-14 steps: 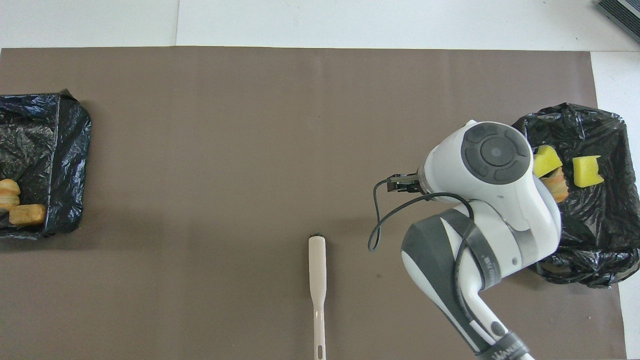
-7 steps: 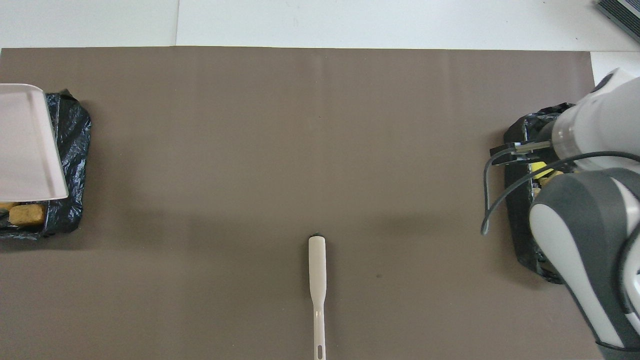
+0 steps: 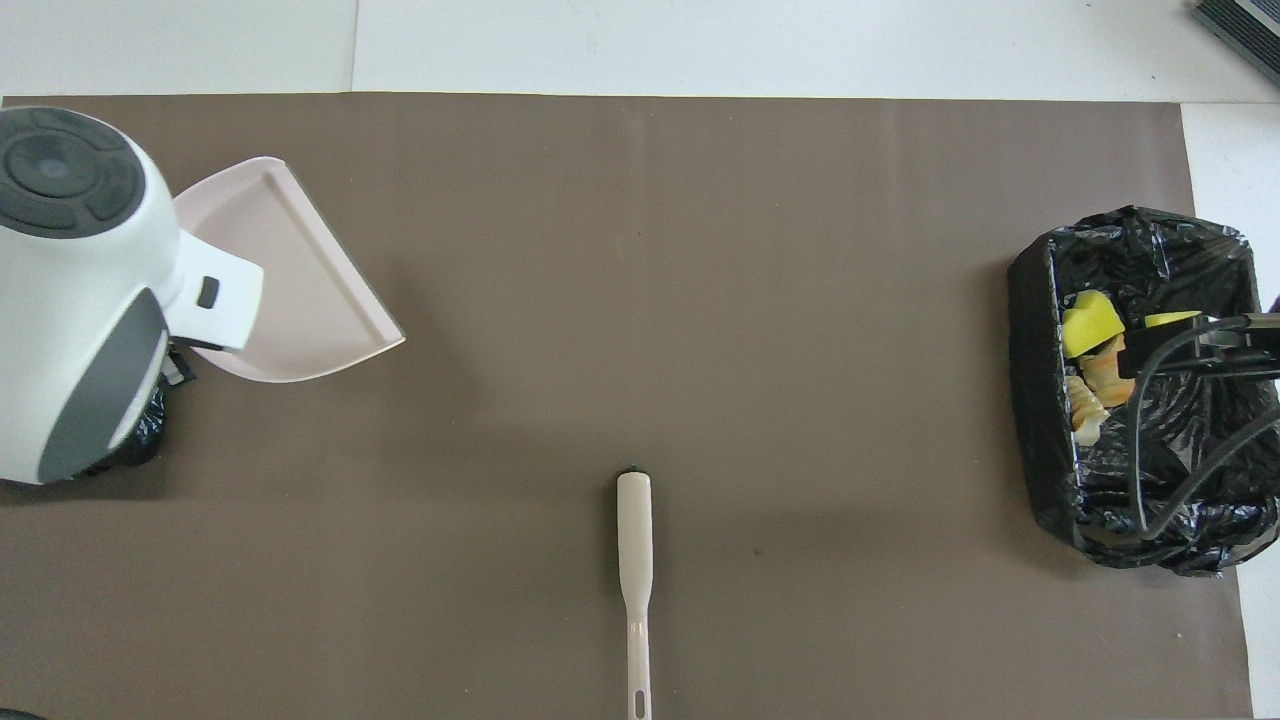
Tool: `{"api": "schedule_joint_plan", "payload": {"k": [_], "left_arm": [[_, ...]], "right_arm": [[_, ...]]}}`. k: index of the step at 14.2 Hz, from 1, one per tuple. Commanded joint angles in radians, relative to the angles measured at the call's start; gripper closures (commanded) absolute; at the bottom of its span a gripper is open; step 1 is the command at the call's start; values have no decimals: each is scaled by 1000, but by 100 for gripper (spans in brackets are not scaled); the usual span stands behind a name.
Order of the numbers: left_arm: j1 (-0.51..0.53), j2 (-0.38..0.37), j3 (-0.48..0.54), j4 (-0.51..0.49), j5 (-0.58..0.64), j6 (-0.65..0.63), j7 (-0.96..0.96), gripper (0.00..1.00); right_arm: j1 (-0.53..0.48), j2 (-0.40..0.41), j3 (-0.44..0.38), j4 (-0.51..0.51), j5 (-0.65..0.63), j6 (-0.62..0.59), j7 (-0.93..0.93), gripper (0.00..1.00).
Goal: Sweep and dump trash in bin
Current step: 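Bring the empty dustpan back to the table center with the left gripper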
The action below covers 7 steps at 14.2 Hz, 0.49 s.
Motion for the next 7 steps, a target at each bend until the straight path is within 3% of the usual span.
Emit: {"api": "schedule_joint_plan", "payload": {"k": [1, 4, 7], "left_arm": [[-2, 43, -102, 0, -102, -14, -268, 100], [-18, 168, -257, 36, -156, 9, -673, 100], [-66, 306, -290, 170, -274, 76, -1027, 100]], "right_arm": [[-11, -7, -5, -4, 33, -23, -7, 0], [-6, -21, -2, -19, 33, -29, -24, 0], [-9, -30, -3, -26, 34, -54, -33, 0]]}}
